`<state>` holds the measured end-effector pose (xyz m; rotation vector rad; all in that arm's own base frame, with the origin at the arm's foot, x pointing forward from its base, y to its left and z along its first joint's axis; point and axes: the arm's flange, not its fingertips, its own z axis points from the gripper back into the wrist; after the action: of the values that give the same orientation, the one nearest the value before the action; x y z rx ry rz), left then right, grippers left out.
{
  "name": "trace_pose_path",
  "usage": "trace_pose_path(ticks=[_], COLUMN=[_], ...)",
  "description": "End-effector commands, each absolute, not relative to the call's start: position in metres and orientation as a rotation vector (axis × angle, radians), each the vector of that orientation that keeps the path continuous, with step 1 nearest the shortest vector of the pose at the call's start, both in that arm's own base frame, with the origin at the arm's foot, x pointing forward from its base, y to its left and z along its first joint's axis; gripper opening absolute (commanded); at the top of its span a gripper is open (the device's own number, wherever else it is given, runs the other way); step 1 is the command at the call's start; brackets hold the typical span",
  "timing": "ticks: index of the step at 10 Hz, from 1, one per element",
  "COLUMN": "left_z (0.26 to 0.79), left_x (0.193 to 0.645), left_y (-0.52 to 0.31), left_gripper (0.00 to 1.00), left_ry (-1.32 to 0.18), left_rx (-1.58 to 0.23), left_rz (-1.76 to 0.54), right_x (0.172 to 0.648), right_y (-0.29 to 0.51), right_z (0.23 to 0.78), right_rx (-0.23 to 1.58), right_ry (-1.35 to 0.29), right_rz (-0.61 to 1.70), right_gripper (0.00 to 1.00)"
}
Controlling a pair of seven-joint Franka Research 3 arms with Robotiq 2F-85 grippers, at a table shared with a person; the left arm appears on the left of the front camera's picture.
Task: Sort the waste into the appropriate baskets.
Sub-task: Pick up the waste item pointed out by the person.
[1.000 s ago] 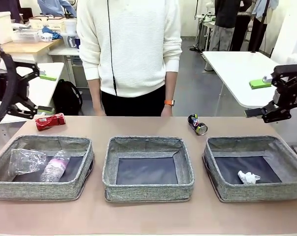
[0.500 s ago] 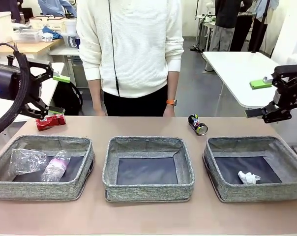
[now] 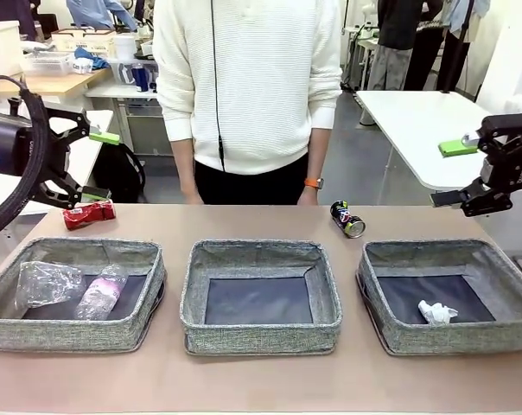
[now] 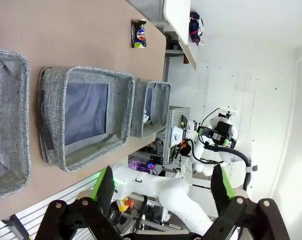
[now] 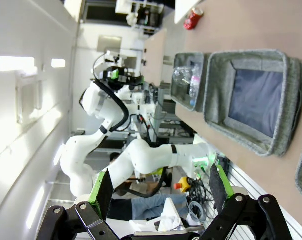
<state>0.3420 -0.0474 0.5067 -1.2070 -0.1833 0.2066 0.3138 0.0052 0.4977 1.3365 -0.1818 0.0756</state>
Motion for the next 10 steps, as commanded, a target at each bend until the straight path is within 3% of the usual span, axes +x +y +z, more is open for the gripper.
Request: trace_pose_path(ticks=[1,10], left_z=[0.5068,0.5068], left_x=[0.3431,0.3431], left_y=[-0.0476,-0.0476], left_gripper=[1.0,1.0], left_ry=[-0.196,-0.196], left_rx=[-1.233,-1.233], left_rz=[0.188,0.188], right_x=[0.3145,0.3145], right_y=[0.0062,0.0062], right_z=[0.4992,0.4992], right_rx=[1.356,1.356], right_ry=[-0.196,-0.196], right_rz=[0.083,0.083], right_gripper=[1.0,1.0])
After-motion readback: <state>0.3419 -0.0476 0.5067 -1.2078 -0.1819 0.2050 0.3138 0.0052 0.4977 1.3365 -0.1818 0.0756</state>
